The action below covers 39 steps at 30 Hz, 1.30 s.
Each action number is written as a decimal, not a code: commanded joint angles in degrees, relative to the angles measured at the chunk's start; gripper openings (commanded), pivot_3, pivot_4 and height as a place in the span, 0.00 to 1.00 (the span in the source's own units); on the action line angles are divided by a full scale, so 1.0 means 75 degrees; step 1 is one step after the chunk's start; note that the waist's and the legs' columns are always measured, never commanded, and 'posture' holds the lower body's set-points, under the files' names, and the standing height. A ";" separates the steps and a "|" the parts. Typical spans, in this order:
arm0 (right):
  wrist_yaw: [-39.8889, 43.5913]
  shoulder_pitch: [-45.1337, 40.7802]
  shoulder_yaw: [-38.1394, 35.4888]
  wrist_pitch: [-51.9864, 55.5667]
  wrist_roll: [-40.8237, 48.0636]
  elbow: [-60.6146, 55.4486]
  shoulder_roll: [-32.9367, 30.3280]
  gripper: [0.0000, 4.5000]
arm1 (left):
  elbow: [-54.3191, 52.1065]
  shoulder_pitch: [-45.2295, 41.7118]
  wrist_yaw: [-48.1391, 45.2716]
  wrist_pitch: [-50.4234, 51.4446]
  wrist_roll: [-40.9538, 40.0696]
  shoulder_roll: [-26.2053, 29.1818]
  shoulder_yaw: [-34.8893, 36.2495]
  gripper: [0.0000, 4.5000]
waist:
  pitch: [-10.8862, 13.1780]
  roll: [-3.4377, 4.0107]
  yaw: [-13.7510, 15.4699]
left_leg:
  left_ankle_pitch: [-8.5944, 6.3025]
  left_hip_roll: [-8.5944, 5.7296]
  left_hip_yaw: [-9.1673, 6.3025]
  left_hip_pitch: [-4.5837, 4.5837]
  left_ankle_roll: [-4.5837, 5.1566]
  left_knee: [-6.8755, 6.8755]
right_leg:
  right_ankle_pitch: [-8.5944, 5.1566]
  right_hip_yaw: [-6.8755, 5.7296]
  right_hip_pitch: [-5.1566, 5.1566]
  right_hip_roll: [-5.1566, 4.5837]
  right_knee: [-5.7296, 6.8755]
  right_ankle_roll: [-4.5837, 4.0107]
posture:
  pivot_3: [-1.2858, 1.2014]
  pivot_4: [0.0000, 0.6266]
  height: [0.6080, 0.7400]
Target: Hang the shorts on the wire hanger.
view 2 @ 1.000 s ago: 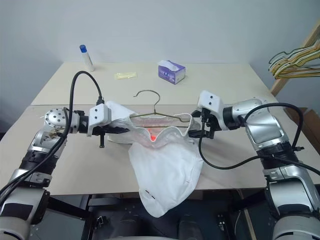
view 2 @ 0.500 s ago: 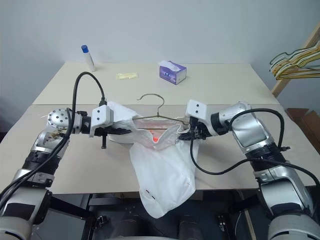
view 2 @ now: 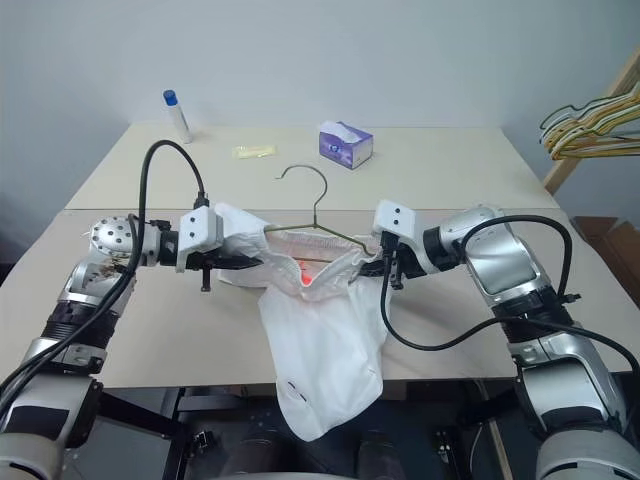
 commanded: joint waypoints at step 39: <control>-0.9807 -0.0236 -0.7936 0.7190 -0.1778 -0.1581 0.1292 0.00 | -0.5690 0.0218 0.4249 0.5476 -0.5600 -0.1923 0.1967 0.99 | -0.0038 0.0083 -0.0650 | -0.0003 -0.0021 -0.0035 0.0053 0.0004 -0.0020 | 0.0002 0.0042 0.0047 -0.0007 -0.0030 0.0006 | 0.51 0.05 1.00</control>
